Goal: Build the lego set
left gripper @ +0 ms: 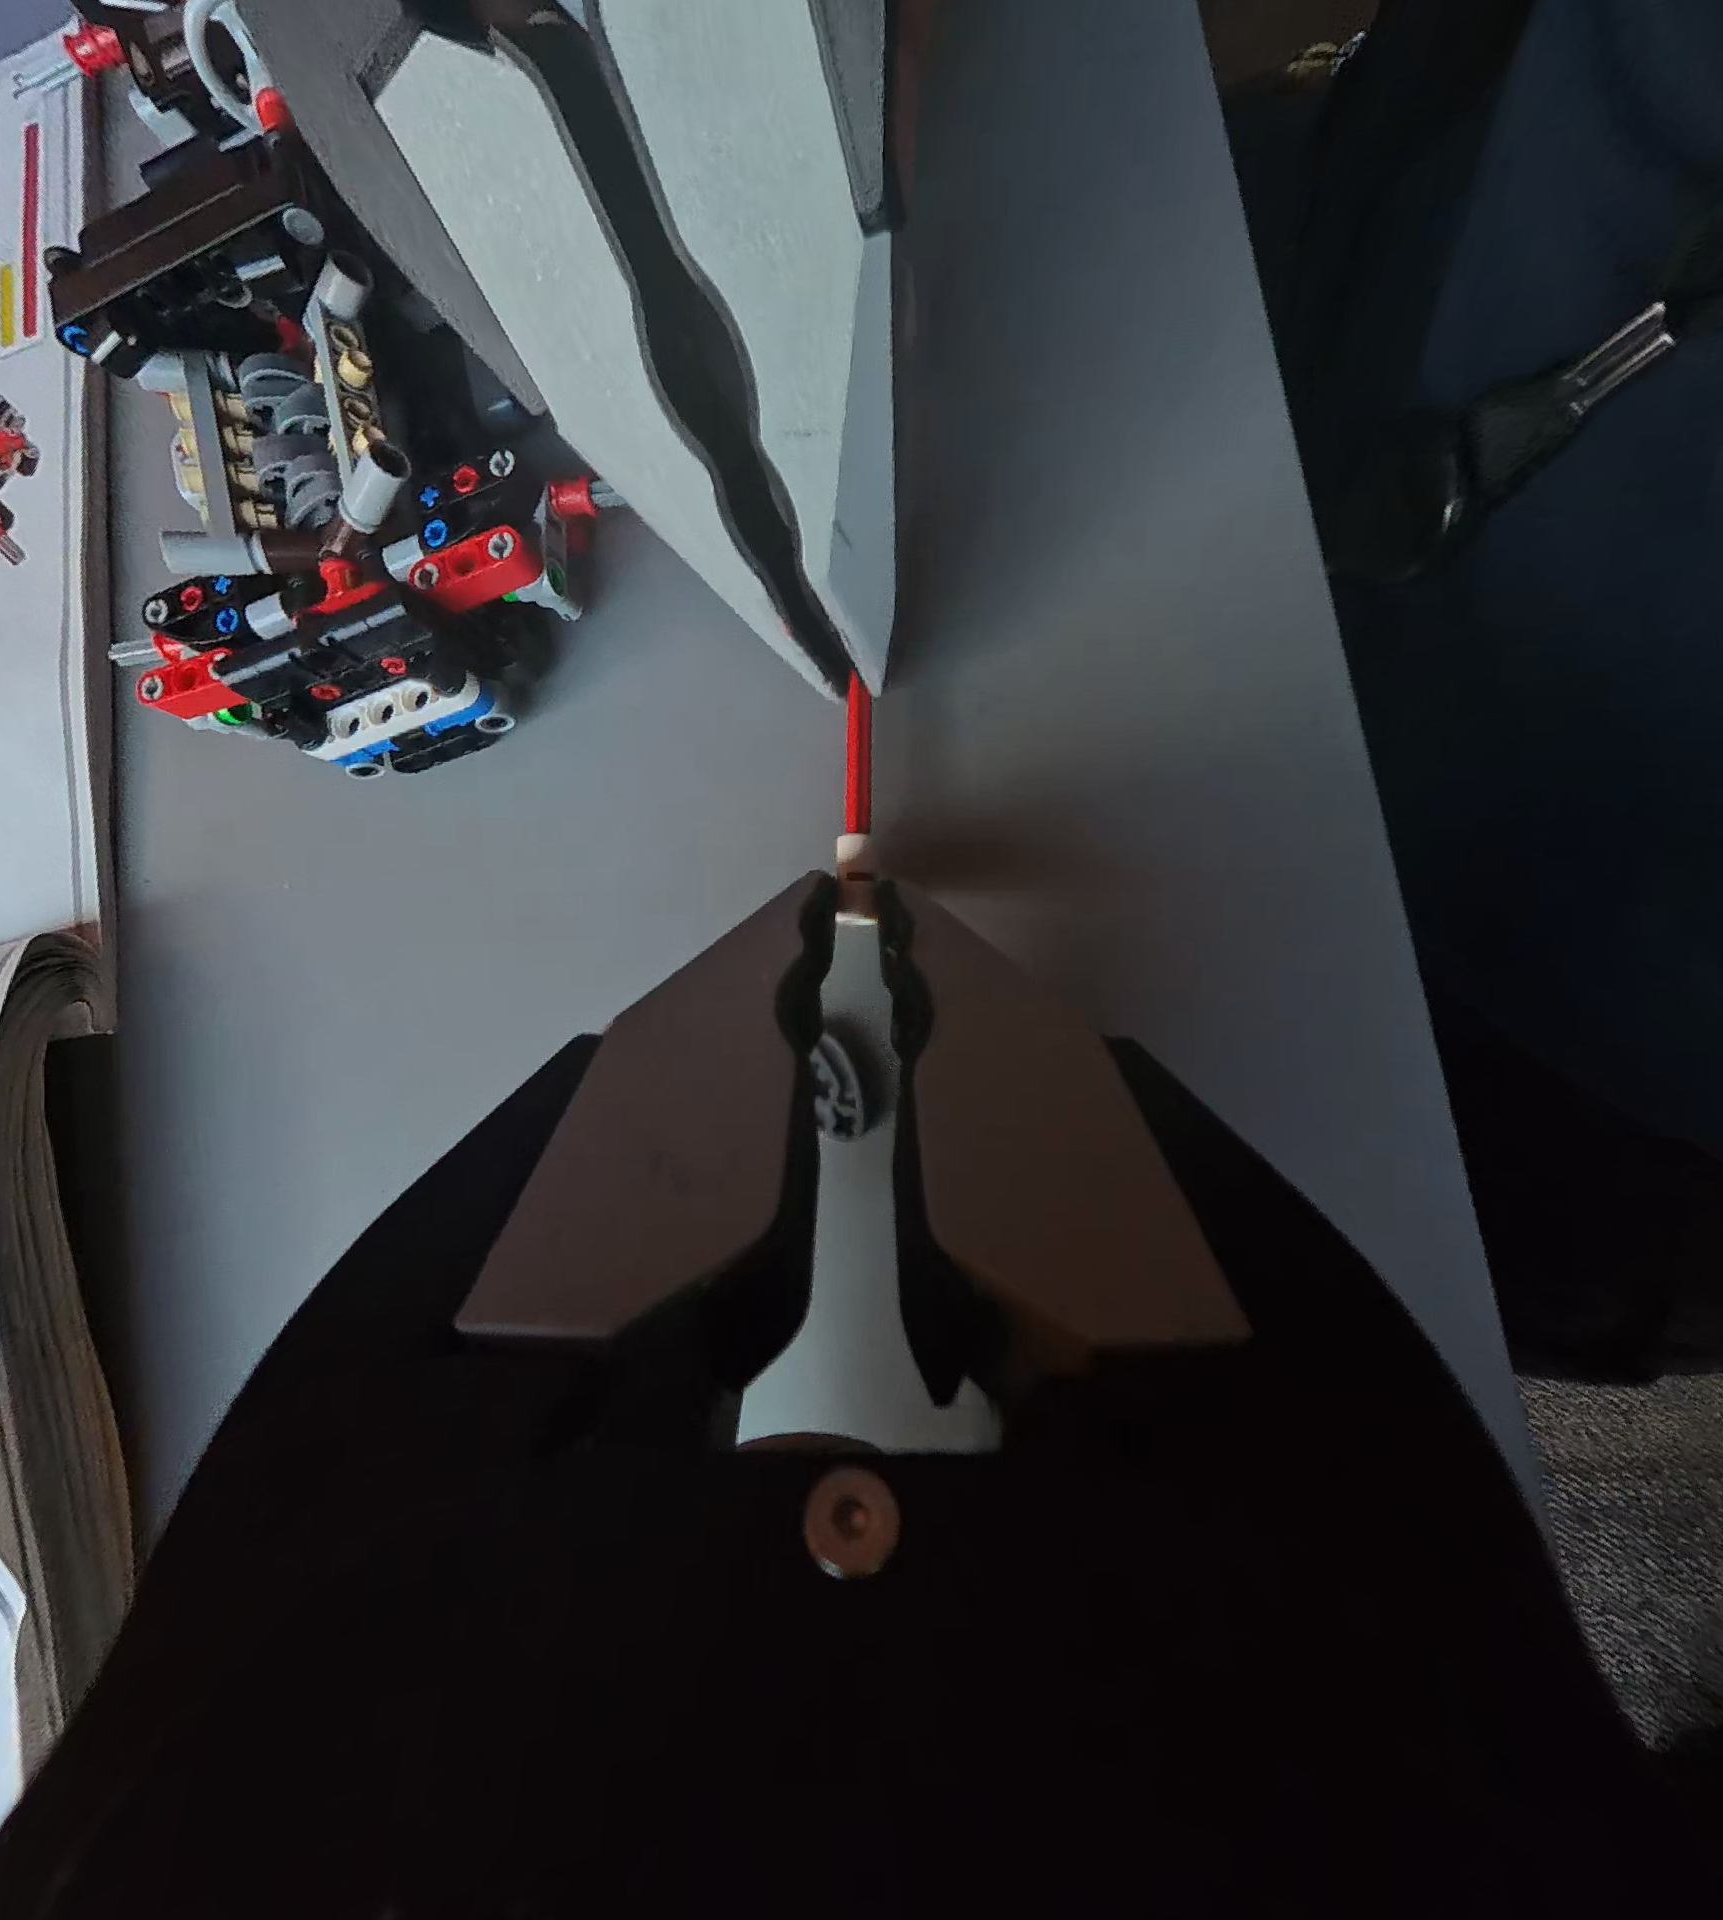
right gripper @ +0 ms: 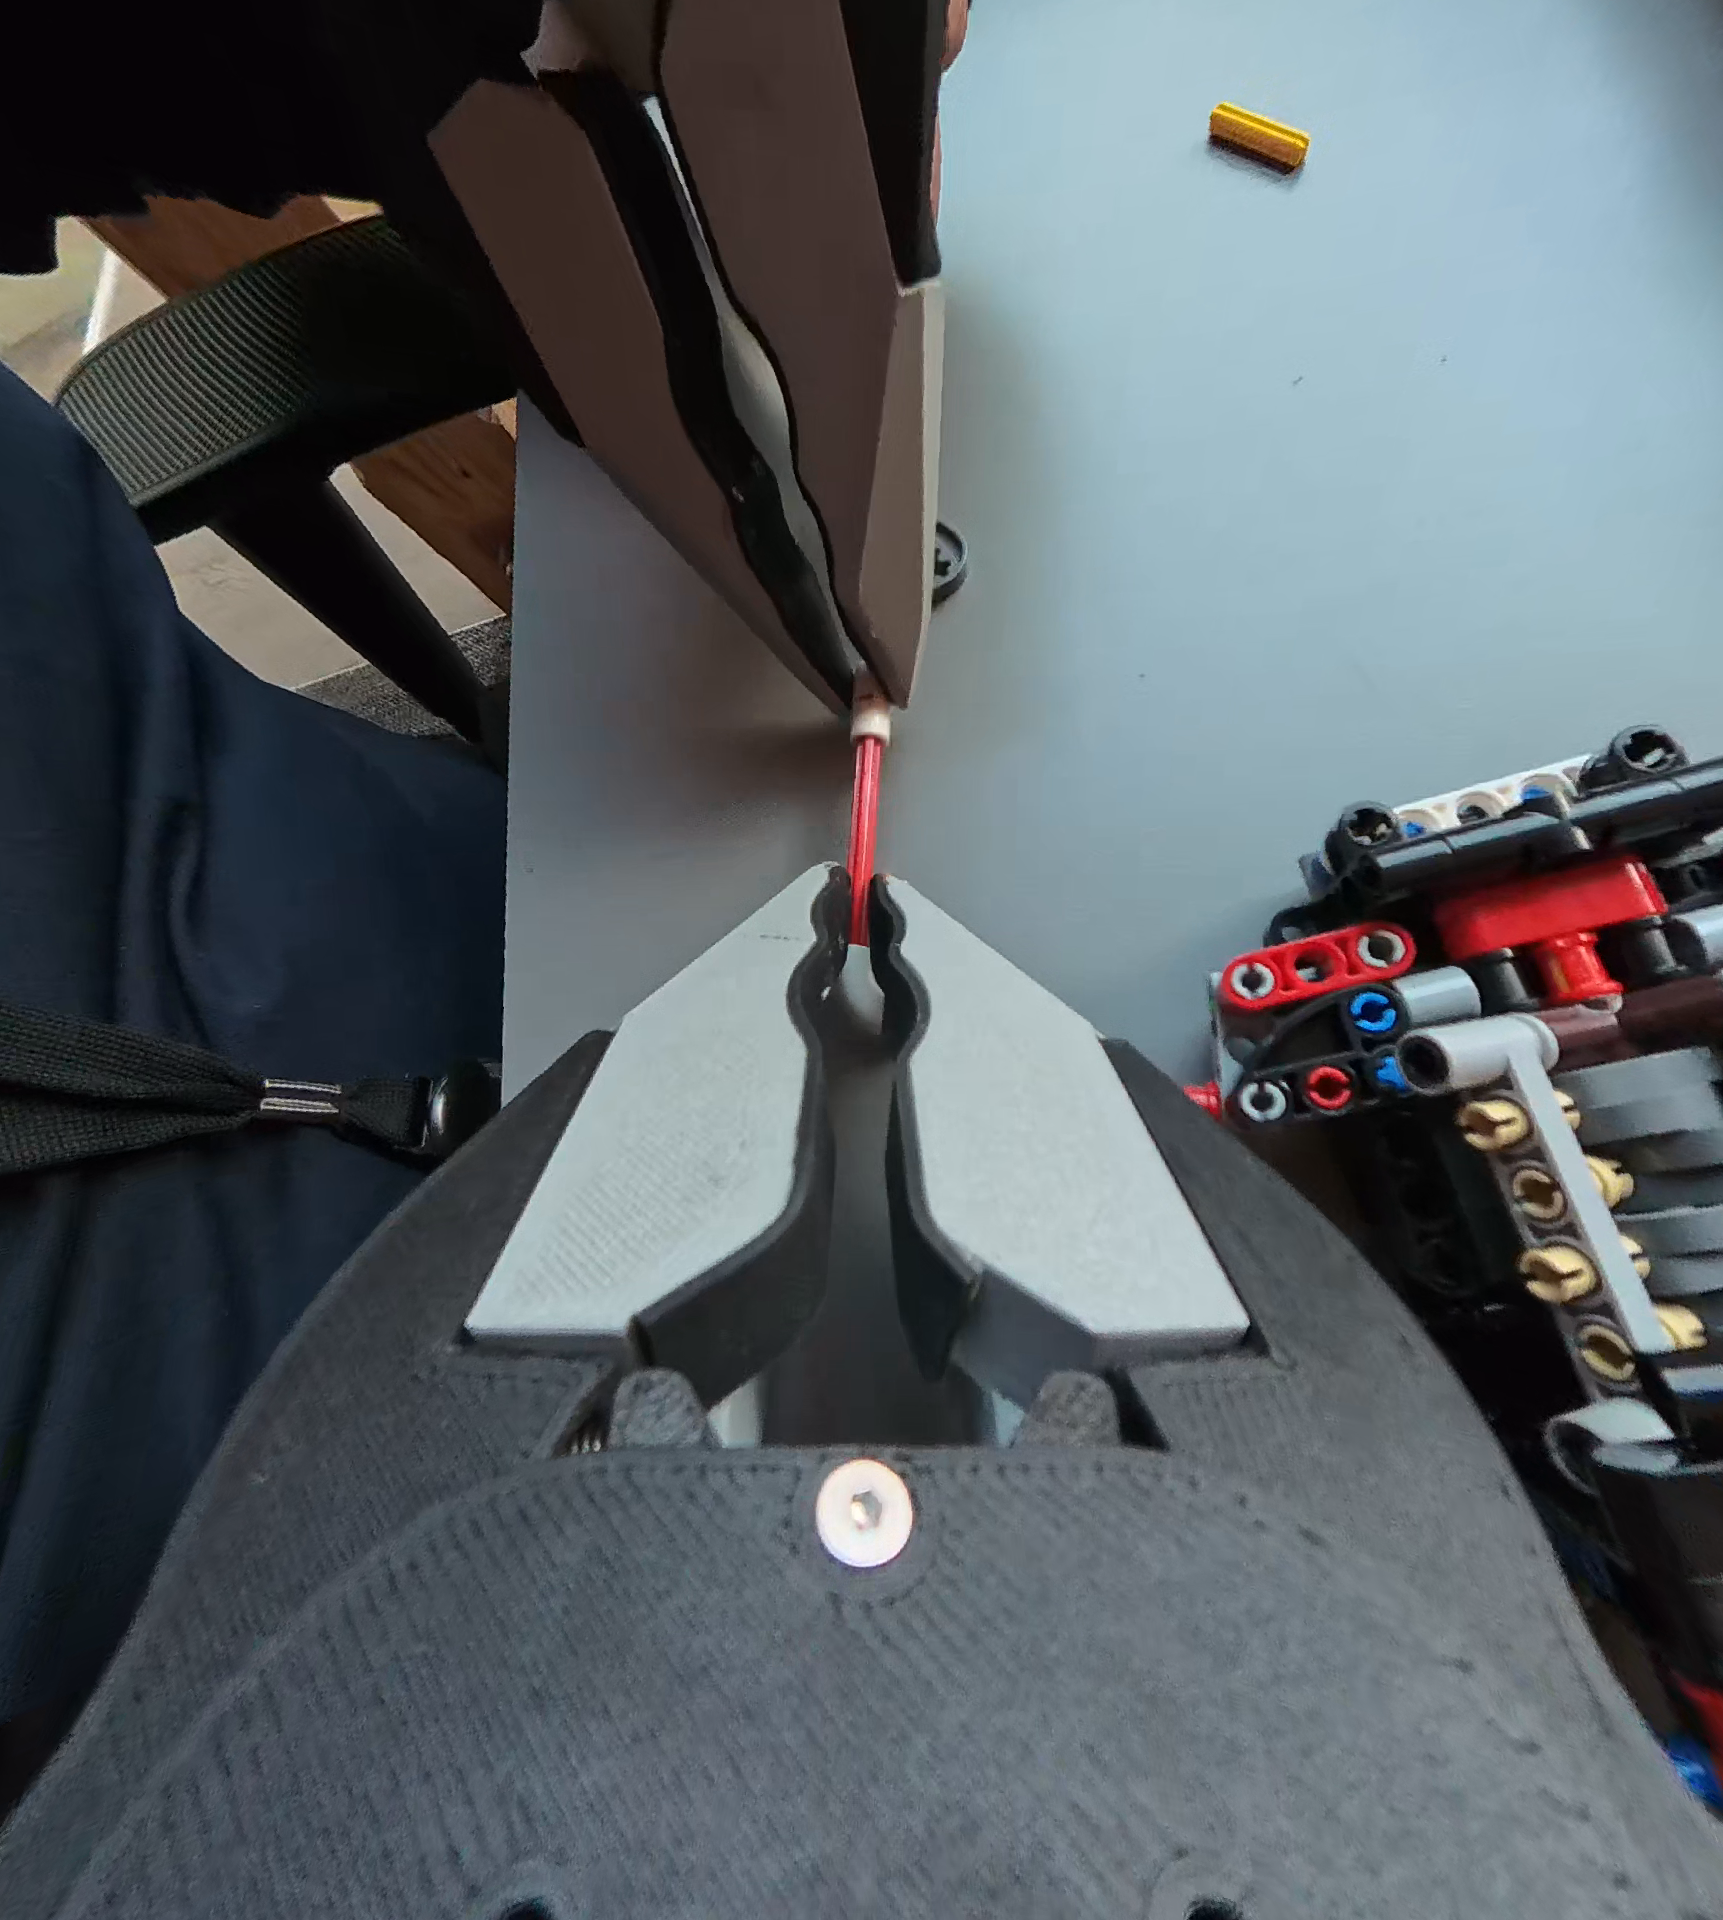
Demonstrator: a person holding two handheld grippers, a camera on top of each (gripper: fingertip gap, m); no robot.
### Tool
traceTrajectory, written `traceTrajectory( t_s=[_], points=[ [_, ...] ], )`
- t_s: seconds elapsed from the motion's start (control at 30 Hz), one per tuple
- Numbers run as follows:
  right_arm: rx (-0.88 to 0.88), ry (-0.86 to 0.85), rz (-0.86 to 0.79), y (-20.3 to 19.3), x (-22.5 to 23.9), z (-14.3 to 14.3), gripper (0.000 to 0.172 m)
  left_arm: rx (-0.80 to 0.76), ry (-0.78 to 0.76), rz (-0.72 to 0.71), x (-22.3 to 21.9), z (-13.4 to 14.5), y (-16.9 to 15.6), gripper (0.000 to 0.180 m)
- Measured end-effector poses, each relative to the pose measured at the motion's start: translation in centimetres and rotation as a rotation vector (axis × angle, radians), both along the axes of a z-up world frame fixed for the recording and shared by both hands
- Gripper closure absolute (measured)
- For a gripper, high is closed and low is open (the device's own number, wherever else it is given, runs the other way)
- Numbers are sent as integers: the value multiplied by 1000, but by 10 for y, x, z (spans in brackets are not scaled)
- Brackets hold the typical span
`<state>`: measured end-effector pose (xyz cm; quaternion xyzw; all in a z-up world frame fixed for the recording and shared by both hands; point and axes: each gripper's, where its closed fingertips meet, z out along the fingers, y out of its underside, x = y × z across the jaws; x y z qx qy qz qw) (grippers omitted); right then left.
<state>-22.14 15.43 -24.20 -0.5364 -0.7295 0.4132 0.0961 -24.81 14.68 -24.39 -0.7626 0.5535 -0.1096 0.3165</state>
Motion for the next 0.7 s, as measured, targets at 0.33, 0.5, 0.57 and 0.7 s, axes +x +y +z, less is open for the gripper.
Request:
traceTrajectory(
  t_s=[0.33, 0.5, 0.57, 0.7],
  points=[
    [-11, -6, -8, -1, -2, -3, 170, -47, -23, 49, 15, -2, 5, 165],
    [-30, -11, 0, -3, -1, -2, 171, -71, -50, 56, 8, 3, -2, 169],
    [-55, 0, 0, -3, -1, 1, 171, -53, -9, 58, 4, -1, -1, 178],
    [-106, 11, -13, -2, 1, 6, 171, -16, 20, 43, 6, -1, 1, 178]
  ],
)
